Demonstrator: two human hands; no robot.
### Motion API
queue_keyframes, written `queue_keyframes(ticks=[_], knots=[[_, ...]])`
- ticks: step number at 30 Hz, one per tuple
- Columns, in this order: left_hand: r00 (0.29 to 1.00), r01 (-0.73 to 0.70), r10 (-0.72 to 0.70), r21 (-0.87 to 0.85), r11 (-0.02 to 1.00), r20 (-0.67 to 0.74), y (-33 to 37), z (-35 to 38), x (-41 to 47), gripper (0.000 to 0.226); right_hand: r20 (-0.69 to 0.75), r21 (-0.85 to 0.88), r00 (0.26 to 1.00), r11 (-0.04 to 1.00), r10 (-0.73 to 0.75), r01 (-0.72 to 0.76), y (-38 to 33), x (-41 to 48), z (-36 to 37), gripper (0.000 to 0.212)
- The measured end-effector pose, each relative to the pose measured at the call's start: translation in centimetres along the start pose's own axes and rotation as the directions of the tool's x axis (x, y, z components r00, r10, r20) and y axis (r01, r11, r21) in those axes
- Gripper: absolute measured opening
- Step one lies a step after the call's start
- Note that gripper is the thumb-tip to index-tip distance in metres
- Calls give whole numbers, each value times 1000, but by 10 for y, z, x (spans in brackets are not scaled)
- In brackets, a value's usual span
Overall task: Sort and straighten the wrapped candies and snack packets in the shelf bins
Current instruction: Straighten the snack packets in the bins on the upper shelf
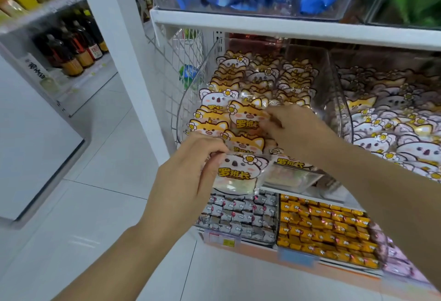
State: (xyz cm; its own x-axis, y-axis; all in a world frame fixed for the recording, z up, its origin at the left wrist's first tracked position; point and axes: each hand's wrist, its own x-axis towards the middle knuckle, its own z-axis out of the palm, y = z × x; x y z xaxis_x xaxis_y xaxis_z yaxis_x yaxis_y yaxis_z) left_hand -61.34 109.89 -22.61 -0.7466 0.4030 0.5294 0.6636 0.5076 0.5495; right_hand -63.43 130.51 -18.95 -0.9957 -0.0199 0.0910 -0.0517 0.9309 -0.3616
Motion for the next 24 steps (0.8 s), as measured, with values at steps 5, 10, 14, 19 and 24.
queue_keyframes(ticks=[5, 10, 14, 19, 24], knots=[[998, 57, -57, -30, 998, -17, -4, 4, -3, 15, -115, 183, 993, 982, -29, 50, -4, -7, -7, 26], [996, 77, -78, -38, 996, -32, -4, 7, -5, 13, 103, -49, 995, 999, 19, -14, -2, -1, 1, 29], [995, 90, -90, -27, 996, -31, -4, 8, -6, 13, 259, -98, 966, 995, -5, 32, -1, 7, -2, 33], [994, 103, -103, -21, 994, -39, -6, 6, -8, 13, 7, 48, 1000, 999, -10, 10, -1, -4, -8, 30], [986, 146, -149, -45, 988, -70, -9, 3, -11, 14, 329, -95, 942, 990, -66, 103, -17, -6, -8, 49]])
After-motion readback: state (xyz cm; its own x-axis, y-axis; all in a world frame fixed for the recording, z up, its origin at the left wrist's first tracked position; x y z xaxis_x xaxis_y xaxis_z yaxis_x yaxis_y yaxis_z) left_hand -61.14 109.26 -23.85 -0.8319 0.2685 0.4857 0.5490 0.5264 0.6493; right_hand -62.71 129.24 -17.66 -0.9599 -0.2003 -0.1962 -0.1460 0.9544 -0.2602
